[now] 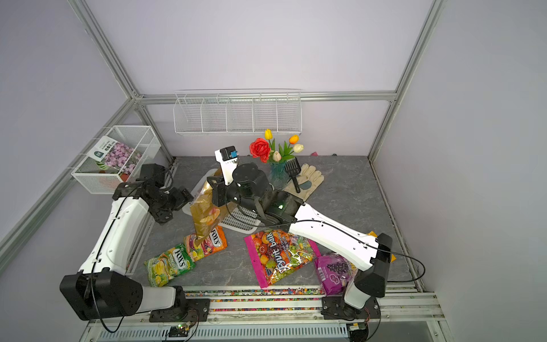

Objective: Put the candies in the basket
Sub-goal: Pick up the candy at the center of the board.

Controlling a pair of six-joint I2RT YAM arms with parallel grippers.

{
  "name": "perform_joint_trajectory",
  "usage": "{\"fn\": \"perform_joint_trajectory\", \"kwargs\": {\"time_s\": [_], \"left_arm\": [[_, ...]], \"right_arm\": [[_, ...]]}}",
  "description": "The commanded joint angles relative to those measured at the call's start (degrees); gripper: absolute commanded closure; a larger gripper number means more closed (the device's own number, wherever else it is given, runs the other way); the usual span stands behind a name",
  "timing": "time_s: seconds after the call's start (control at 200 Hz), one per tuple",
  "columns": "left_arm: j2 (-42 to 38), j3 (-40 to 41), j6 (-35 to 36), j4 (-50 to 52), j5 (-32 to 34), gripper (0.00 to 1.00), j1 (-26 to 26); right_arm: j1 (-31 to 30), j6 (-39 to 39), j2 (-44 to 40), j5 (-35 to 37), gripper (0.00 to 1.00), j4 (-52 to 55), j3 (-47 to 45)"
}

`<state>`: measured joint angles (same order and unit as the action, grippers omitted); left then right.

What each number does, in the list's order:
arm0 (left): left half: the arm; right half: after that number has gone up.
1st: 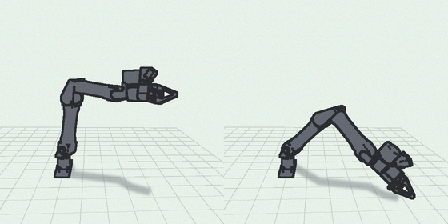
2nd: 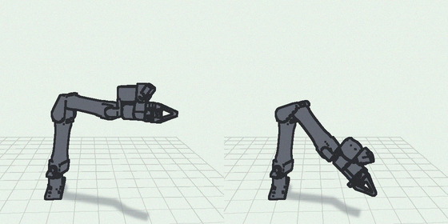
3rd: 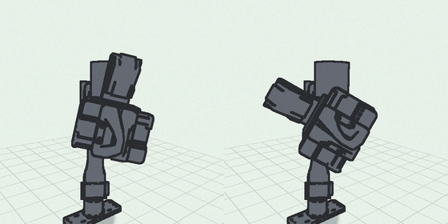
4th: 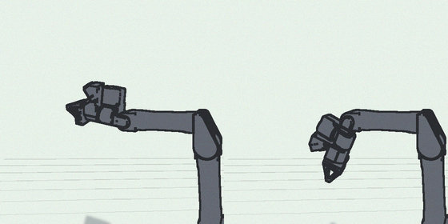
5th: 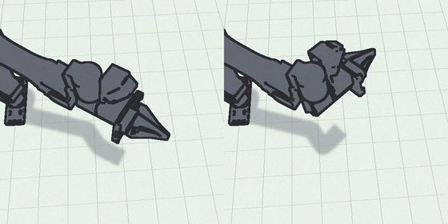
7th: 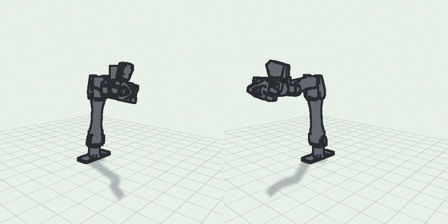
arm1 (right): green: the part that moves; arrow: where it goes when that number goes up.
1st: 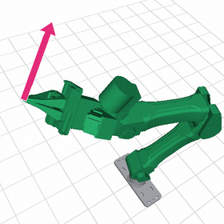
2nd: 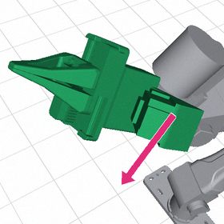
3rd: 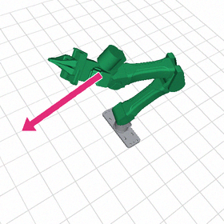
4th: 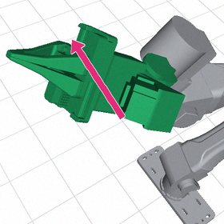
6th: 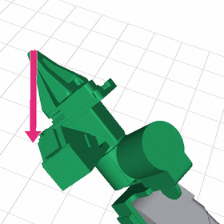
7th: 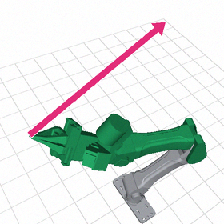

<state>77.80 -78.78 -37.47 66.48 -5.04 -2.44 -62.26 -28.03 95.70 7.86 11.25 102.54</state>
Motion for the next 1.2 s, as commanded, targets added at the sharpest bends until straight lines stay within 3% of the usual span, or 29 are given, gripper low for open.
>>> {"fn": "perform_joint_trajectory", "kwargs": {"time_s": [0.0, 0.115, 0.42, 0.8, 1.0, 1.2], "left_arm": [[-0.4, -2.4, -0.9, -0.8, 0.4, 0.00, -1.2], [-0.6, -3.1, -0.5, -2.5, 2.4, 0.00, -1.3], [-1.5, -1.5, 0.5, -8.0, 4.7, 0.00, -2.2], [-1.3, 0.0, 0.9, -10.6, 4.9, 0.00, -2.7], [-1.7, 0.7, 1.4, -11.2, 4.4, 0.00, -2.7], [-3.0, 4.5, -0.9, -13.3, -1.2, 0.01, -2.7]], "right_arm": [[-0.1, 1.5, 2.5, 6.9, 1.00, -6.7, 7.1], [-0.1, 1.7, 8.4, 8.9, 1.00, -1.1, 15.2], [0.6, 5.0, 20.2, 10.3, 1.00, 0.5, 27.1], [4.6, 4.6, 33.4, 9.0, 1.00, -6.7, 34.4], [5.7, 2.4, 36.1, 6.5, 1.00, -9.9, 36.0], [5.6, 6.2, 37.5, 7.8, 1.00, -11.6, 39.0]]}}
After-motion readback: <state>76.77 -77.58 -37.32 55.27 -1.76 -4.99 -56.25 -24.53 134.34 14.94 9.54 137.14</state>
